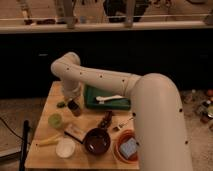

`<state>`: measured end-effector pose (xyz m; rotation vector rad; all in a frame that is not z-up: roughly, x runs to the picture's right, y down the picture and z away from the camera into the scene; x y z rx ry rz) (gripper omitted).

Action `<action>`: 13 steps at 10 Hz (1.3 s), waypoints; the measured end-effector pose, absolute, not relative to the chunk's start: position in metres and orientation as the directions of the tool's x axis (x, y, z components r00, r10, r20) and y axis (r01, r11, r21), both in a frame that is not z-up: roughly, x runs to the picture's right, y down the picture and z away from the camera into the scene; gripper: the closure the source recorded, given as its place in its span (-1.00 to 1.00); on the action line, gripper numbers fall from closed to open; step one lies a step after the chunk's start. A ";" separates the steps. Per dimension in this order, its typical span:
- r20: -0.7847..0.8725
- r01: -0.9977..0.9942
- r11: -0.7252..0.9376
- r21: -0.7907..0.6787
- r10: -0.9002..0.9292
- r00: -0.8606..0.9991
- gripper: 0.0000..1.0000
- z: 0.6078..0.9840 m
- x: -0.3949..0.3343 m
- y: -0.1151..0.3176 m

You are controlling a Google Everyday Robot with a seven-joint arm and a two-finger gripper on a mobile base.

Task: Stack cups on top of each other

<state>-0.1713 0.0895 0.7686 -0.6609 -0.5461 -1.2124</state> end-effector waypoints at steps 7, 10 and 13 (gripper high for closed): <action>0.713 0.987 0.139 -0.079 -0.685 0.153 1.00 0.762 -0.227 0.091; 0.715 0.993 0.111 -0.048 -0.690 0.112 1.00 0.756 -0.243 0.091; 0.717 0.996 0.086 -0.019 -0.693 0.074 1.00 0.748 -0.256 0.095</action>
